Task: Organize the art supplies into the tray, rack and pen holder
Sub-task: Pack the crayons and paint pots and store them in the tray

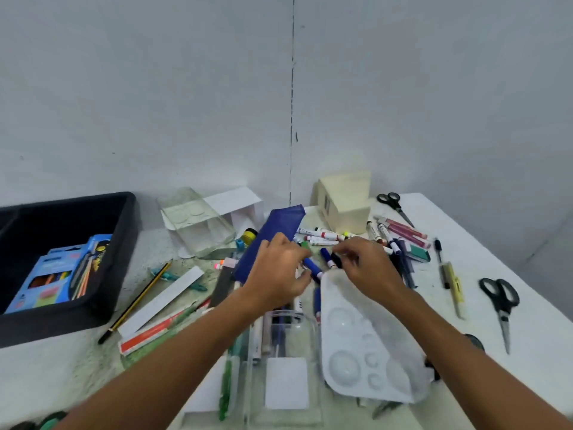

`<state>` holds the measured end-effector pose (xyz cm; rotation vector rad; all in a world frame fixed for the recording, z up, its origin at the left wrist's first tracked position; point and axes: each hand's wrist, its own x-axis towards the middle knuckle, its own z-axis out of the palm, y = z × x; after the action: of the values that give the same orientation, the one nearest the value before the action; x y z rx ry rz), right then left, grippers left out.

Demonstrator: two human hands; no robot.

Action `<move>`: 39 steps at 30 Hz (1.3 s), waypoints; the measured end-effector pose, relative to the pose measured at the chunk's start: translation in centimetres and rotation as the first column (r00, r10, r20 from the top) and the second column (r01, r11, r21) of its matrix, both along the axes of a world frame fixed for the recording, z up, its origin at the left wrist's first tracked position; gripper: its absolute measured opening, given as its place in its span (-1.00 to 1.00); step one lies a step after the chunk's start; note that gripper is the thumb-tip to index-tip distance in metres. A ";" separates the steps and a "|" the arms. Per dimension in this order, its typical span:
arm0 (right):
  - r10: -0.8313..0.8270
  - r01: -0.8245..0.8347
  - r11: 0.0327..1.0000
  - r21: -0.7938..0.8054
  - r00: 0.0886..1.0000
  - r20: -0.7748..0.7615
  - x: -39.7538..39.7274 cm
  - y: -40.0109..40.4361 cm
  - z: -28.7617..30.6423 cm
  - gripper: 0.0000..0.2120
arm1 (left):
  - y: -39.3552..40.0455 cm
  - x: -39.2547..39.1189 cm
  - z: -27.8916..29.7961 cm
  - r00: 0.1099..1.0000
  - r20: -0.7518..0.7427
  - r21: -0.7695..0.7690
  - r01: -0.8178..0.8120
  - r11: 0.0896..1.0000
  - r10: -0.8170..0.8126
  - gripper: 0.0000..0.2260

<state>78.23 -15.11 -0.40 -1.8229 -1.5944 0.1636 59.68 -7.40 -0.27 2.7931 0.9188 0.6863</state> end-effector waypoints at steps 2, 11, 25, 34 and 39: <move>-0.010 0.016 0.997 -0.075 0.997 0.076 2.3 0.5 -0.4 -0.72 | 1.5 2.0 -0.4 0.993 -0.077 0.034 -0.090 0.995 0.092 -0.70; 0.321 -0.148 0.906 -0.396 0.850 0.417 4.5 4.7 -0.7 -0.45 | 4.6 5.1 -2.3 0.917 -0.318 0.198 -0.185 0.963 0.241 -0.82; 0.340 -0.332 0.920 -0.210 0.941 0.002 -0.8 3.1 1.3 -0.55 | 1.7 -1.0 1.0 1.000 0.000 -0.054 0.001 0.999 -0.001 -0.77; 0.556 -0.545 0.804 -0.236 0.831 -0.026 -15.3 2.6 1.9 -0.60 | -2.3 -17.0 3.3 0.994 -0.051 -0.250 -0.108 0.962 0.098 -0.67; 0.677 -0.676 0.707 -0.209 0.732 -0.079 -25.0 1.5 1.6 -0.63 | -5.1 -27.9 4.0 0.972 -0.004 -0.324 -0.222 0.920 0.233 -0.75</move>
<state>53.20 -13.61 1.24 -1.2834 -2.2677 0.7028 31.76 -12.52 3.74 2.4049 1.2393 0.5500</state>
